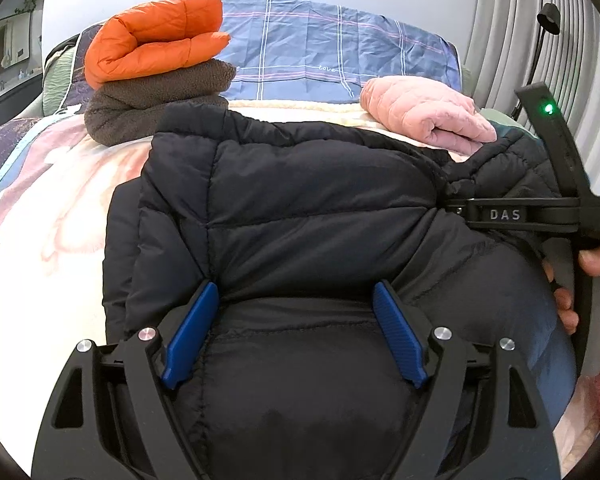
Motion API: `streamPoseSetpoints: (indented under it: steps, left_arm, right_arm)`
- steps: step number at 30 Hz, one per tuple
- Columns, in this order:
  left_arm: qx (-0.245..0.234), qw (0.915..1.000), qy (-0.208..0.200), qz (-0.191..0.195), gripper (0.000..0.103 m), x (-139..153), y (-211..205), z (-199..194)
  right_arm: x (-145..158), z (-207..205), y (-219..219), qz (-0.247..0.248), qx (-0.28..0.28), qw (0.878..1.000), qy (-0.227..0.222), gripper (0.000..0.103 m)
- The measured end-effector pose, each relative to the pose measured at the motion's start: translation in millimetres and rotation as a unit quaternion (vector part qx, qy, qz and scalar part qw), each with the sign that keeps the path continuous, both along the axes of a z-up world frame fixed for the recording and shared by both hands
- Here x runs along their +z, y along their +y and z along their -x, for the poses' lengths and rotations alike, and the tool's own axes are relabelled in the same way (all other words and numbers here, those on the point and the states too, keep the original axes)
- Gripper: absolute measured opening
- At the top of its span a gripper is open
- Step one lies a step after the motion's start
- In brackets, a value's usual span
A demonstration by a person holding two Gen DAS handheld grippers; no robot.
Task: Fold large clothes
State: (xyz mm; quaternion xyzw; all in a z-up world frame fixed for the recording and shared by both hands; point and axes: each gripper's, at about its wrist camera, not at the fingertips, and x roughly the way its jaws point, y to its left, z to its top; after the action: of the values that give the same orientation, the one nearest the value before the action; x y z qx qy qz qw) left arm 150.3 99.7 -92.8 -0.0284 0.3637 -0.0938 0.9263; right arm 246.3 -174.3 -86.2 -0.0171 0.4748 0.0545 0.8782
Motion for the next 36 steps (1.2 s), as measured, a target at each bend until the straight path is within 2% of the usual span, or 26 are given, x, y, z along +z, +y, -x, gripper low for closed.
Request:
streamPoseSetpoints:
  steps: [4, 5, 6, 7, 8, 9, 11, 13, 15, 17, 19, 20, 24, 27, 30, 32, 33, 34, 36]
  left_arm:
    - [0.008, 0.9999, -0.002, 0.014, 0.079, 7.8, 4.3, 2.4]
    - [0.009, 0.9992, 0.001, 0.039, 0.074, 15.0, 8.2, 2.5]
    - [0.005, 0.9982, 0.001, 0.061, 0.063, 20.4, 10.5, 2.6]
    - [-0.009, 0.9961, 0.0, 0.088, 0.056, 29.0, 12.0, 1.6]
    - [-0.024, 0.9942, -0.002, 0.104, 0.048, 37.6, 10.2, -0.7]
    - [-0.031, 0.994, -0.005, 0.105, 0.045, 43.9, 6.9, -3.9]
    - [-0.038, 0.9963, -0.011, 0.076, 0.044, 54.5, -6.4, -16.7]
    - [-0.047, 0.9971, 0.0, 0.06, 0.044, 51.5, -17.8, -32.8]
    - [-0.037, 0.9982, 0.032, 0.035, 0.044, 29.6, -24.7, -56.2]
    - [-0.038, 0.9983, 0.03, 0.033, 0.044, 9.0, -24.4, -67.6]
    - [-0.034, 0.9981, 0.035, 0.037, 0.044, 7.3, -23.2, -67.5]
    - [-0.034, 0.9986, 0.033, 0.025, 0.044, 6.6, -25.8, -65.0]
    - [-0.033, 0.9991, 0.025, -0.005, 0.044, 3.8, -32.5, -56.8]
    - [-0.031, 0.9992, 0.025, -0.003, 0.044, 2.6, -28.2, -54.7]
    - [-0.029, 0.9994, 0.019, -0.003, 0.044, 3.0, -26.7, -51.0]
    - [-0.028, 0.9994, 0.018, -0.001, 0.044, 2.8, -26.6, -51.4]
    - [-0.028, 0.9994, 0.018, -0.001, 0.044, 2.7, -26.5, -51.5]
    - [-0.028, 0.9995, 0.017, -0.001, 0.044, 2.6, -26.7, -50.6]
    - [-0.028, 0.9995, 0.017, 0.002, 0.044, 2.7, -26.0, -50.2]
  right_arm:
    - [20.7, 18.4, 4.9, 0.012, -0.005, 1.0, -0.021, 0.071]
    - [29.8, 20.1, 5.1, 0.0, 0.001, 0.999, -0.033, 0.071]
    - [36.5, 19.7, 3.7, -0.007, 0.001, 0.999, -0.041, 0.07]
    - [44.7, 16.9, 0.8, -0.014, -0.004, 0.999, -0.05, 0.07]
    - [49.5, 13.5, -1.3, -0.019, -0.008, 0.998, -0.055, 0.07]
    - [51.2, 7.4, -4.4, -0.026, -0.013, 0.998, -0.055, 0.07]
    - [40.5, -11.6, -14.7, -0.06, -0.031, 0.997, -0.02, 0.061]
    - [19.7, -25.7, -22.1, -0.088, -0.044, 0.995, 0.015, 0.059]
    - [3.4, -30.1, -20.2, -0.067, -0.039, 0.997, 0.006, 0.058]
    - [-3.3, -30.6, -18.7, -0.061, -0.039, 0.997, 0.002, 0.058]
    - [-6.3, -33.0, -20.1, -0.065, -0.038, 0.997, 0.007, 0.058]
    - [-7.3, -33.0, -19.8, -0.063, -0.034, 0.997, 0.006, 0.059]
    - [-4.1, -26.1, -13.6, -0.043, -0.026, 0.999, -0.01, 0.06]
    - [2.6, -19.0, -13.4, -0.051, -0.022, 0.998, -0.023, 0.061]
    - [24.2, 6.3, -24.1, -0.095, -0.048, 0.994, -0.031, 0.061]
    - [37.2, 28.7, -20.8, -0.126, -0.028, 0.991, -0.041, 0.063]
    - [39.7, 38.9, -14.6, -0.115, -0.015, 0.992, -0.043, 0.062]
    - [35.1, 49.1, -5.0, -0.082, -0.007, 0.996, -0.039, 0.063]
    - [16.5, 55.6, 7.0, -0.034, 0.004, 0.999, -0.034, 0.063]
